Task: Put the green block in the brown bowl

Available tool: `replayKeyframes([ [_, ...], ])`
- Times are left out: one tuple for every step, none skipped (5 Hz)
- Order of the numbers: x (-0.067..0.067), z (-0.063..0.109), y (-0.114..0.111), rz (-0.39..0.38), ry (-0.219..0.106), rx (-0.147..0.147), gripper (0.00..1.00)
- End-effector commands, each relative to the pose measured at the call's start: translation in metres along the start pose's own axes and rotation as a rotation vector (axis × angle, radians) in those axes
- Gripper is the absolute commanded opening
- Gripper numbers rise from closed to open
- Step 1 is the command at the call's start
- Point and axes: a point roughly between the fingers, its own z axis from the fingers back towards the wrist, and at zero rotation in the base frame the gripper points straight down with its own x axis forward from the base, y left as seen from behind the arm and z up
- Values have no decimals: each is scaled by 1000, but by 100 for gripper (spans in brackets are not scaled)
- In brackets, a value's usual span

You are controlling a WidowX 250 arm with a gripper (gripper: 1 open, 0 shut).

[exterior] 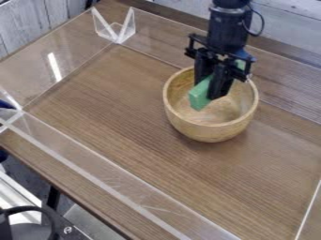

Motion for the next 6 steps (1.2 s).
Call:
replayKeyframes([
  [4,24,-8,-17,-71,46,0],
  [6,21,-11,-16,-37,61,0],
  [7,17,-12,-10,-4,75,100],
  [13,6,-12,-11,-2,69,0],
  [8,24,-13,9,-76,87,100],
  [2,45,-14,35,-152,106,100],
])
